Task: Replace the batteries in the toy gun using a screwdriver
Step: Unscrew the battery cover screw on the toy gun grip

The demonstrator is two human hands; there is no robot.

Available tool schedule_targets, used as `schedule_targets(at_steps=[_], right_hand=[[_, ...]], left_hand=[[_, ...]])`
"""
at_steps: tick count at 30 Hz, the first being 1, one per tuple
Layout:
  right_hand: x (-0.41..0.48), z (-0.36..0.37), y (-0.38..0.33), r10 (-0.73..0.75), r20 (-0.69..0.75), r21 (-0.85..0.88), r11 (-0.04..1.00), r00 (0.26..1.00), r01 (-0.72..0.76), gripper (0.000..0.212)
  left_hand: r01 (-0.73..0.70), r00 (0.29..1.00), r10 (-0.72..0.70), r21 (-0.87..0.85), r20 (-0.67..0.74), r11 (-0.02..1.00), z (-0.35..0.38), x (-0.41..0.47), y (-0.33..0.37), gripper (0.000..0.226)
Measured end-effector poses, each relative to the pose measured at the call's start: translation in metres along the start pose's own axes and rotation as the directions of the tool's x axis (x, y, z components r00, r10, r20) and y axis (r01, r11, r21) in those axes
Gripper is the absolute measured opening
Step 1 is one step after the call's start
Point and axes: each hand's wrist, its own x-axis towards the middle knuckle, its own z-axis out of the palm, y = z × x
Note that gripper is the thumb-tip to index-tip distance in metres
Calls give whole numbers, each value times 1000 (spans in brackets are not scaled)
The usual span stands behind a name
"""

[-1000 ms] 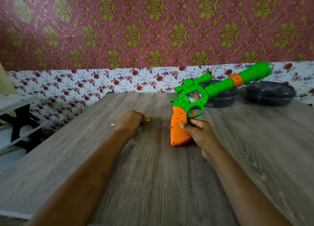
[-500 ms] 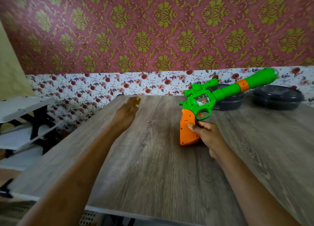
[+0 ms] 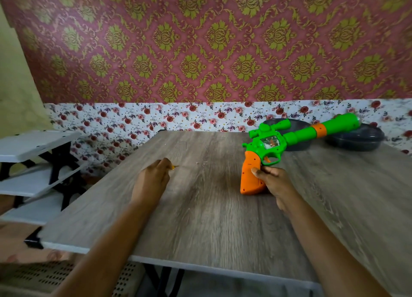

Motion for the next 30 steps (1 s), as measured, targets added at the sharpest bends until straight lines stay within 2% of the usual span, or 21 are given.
schedule_targets(at_steps=[3,7,12,17,19,21,23,25,27,28,30], right_hand=[[-2,1,1,2,-26,-7,1000,1000,-2,37],[-5,0,2,2,-34,-27,1000,999,-3,38],[-7,-1,1,7,4,-42,999,1000,-7,38],[-9,-4,0,20,36,-51,999,999,-18,39],[-11,-4,-1,39,58,-55,998,998,-35,39],[-12,-4,-1,37,64,-41,999,997,-34,39],[-12,-5,-1,34,58,-22,999,998,-32,38],[-11,-5,-1,38,60,-12,999,997,-38,37],[-10,-4,-1,43,66,-8,999,997,-43,36],[-9,-5,-1,43,61,-5,999,997,-43,36],[-8,-5,1,51,61,-2,999,997,-51,34]], left_hand=[[48,998,-52,103,29,994,0,-1,7,14],[34,984,-59,150,169,988,5,-2,10,31],[42,960,-81,149,270,988,3,-4,6,24],[22,951,-75,177,301,984,2,-5,8,24],[84,966,-116,144,230,986,-1,-5,12,23],[164,976,-168,41,141,986,-5,-2,25,25],[229,965,-211,-107,156,968,-5,5,48,21],[335,924,-242,-326,295,884,-2,12,74,22],[498,841,-223,-545,492,675,4,16,101,32],[555,803,-194,-589,564,588,10,19,111,38],[614,759,-134,-631,637,475,23,22,125,48]])
